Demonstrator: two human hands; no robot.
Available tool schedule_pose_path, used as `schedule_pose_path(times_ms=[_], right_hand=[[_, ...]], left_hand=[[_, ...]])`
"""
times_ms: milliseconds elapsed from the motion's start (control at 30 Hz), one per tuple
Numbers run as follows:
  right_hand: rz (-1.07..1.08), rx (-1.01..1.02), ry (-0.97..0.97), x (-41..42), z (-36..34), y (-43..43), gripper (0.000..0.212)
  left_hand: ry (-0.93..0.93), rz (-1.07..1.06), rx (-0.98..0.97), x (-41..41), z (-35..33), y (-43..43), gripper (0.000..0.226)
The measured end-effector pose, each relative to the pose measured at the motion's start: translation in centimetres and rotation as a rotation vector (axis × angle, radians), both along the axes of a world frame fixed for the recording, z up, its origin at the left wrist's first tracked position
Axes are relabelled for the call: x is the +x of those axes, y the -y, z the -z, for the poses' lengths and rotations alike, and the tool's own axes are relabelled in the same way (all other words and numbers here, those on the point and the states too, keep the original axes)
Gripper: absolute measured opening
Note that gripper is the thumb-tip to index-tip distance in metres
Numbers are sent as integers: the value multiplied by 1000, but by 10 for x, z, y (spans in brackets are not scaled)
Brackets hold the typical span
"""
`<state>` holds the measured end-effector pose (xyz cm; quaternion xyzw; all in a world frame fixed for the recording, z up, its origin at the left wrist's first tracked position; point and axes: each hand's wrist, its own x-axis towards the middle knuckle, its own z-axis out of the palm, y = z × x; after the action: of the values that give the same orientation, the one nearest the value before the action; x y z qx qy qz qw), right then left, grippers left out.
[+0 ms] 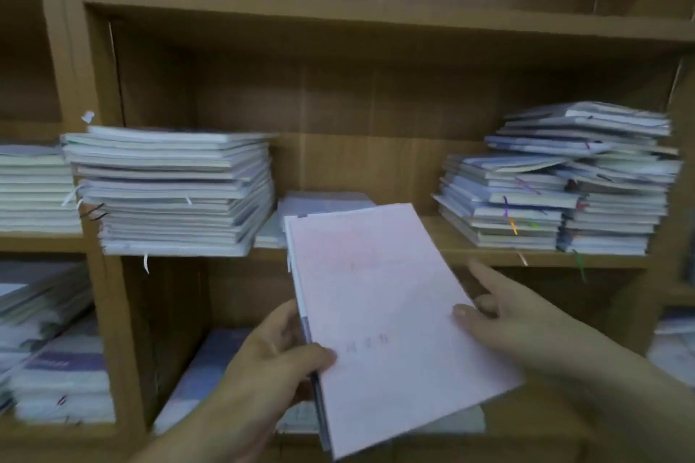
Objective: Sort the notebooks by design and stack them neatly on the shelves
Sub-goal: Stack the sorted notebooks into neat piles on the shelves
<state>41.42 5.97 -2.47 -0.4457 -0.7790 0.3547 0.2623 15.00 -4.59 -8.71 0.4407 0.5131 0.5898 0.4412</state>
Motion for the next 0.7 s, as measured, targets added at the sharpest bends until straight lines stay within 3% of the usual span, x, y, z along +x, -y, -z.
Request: schedule_pose_path(times_ms=[200,400,700], right_hand=[[56,20,10,17,108,21,51],[287,12,-6,2,151,-4,52],[349,177,-38,-7,182,-92,59]], left_hand=[[-308,-55,34,18,72,8,50],[-518,-183,15,31,101,-39,36],[-683,-310,174,44,132,-139,42]])
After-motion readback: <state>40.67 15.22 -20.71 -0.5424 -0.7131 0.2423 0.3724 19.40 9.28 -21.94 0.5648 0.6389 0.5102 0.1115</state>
